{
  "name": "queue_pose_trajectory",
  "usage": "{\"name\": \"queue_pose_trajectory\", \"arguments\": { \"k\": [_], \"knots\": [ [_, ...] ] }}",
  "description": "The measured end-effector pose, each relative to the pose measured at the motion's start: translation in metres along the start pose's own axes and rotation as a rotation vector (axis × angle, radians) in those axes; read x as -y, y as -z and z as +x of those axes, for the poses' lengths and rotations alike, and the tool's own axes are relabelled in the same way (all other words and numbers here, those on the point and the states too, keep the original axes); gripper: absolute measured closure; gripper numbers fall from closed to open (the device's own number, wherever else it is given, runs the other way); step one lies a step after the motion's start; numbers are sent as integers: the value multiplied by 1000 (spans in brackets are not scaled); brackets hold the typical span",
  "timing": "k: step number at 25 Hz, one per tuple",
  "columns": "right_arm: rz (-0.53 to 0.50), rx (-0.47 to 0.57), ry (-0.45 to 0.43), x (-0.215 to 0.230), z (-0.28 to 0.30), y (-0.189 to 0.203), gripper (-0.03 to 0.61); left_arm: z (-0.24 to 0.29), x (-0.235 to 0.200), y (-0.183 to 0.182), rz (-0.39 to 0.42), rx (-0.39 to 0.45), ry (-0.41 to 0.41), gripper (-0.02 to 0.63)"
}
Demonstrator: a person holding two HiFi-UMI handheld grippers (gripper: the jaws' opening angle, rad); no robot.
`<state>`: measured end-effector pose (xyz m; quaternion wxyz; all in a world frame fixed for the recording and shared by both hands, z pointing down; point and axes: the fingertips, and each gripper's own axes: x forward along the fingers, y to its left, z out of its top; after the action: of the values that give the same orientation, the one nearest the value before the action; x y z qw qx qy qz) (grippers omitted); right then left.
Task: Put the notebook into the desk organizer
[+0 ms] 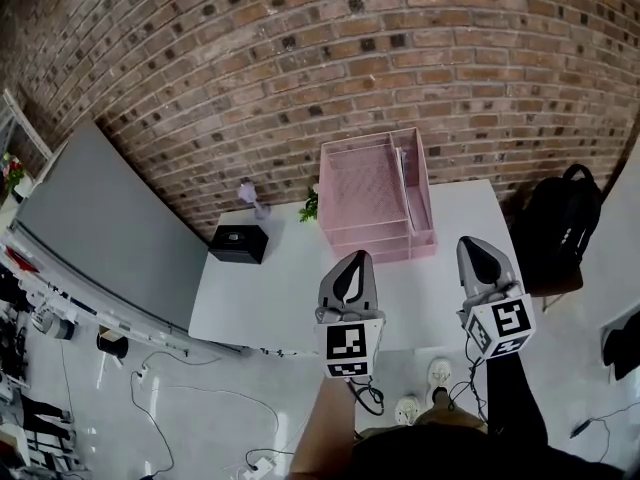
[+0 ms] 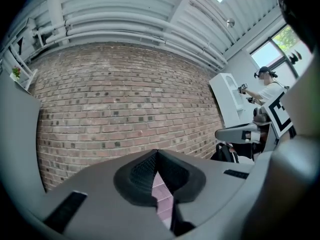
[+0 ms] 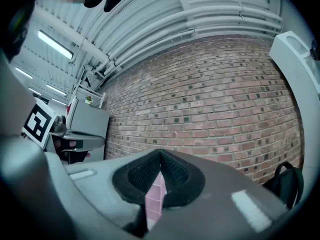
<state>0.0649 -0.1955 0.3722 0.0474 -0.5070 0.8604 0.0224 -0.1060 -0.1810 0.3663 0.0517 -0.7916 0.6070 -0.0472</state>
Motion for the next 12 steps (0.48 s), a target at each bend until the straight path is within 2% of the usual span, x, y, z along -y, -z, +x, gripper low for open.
{"name": "queue_pose_trajectory", "arguments": {
  "k": [7, 12],
  "knots": [
    [-21, -9, -4, -12, -7, 0, 577, -11, 0, -3, 9, 15, 8, 604],
    [-30, 41, 6, -15, -13, -10, 577, -15, 2, -5, 11, 20, 16, 604]
  ]
}}
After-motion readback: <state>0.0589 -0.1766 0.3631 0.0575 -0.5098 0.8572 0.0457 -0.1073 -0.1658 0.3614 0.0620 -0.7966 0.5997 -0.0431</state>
